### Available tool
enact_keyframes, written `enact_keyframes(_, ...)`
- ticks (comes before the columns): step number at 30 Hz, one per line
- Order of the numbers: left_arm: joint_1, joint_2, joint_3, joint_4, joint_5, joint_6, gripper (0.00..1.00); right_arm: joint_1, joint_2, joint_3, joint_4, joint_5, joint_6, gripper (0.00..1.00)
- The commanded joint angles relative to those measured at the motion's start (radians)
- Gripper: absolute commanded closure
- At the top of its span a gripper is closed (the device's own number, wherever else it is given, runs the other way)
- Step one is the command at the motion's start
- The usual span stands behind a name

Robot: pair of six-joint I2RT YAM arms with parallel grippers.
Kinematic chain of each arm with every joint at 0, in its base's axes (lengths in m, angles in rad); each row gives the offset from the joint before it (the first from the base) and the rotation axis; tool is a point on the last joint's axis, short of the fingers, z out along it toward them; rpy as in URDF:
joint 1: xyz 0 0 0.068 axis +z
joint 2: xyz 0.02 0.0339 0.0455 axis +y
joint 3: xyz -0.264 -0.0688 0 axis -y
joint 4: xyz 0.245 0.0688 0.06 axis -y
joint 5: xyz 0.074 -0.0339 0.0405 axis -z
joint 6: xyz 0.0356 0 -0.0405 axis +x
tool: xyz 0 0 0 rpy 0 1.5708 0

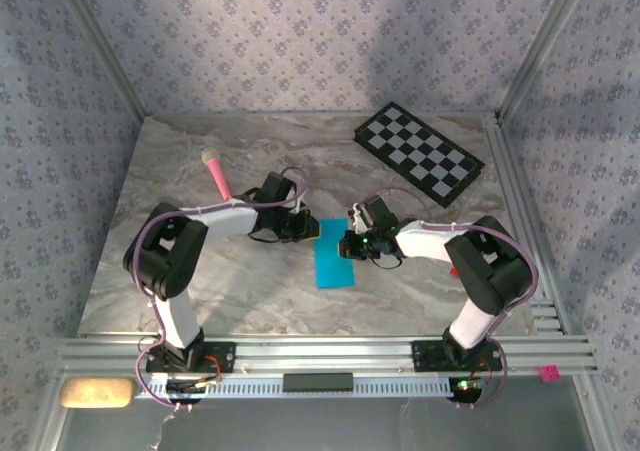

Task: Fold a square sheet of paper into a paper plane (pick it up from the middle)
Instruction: First fold the square sheet of paper in half at the center of the table.

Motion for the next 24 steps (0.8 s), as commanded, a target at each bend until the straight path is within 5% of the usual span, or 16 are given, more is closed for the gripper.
enact_keyframes(1, -0.025, -0.026, -0.032, 0.019, 0.051, -0.058, 0.84, -0.009, 0.049, -0.063, -0.237, 0.109, -0.004, 1.00)
enact_keyframes(10, -0.075, 0.023, -0.128, 0.096, 0.033, -0.093, 0.85, -0.006, 0.051, -0.061, -0.242, 0.113, -0.002, 1.00)
enact_keyframes(18, -0.067, 0.006, -0.162, -0.022, -0.079, 0.015, 0.85, -0.003, 0.044, -0.075, -0.235, 0.113, 0.006, 1.00)
enact_keyframes(24, -0.068, -0.067, -0.140, -0.033, -0.044, -0.012, 0.84, 0.000, 0.044, -0.075, -0.232, 0.114, 0.005, 1.00)
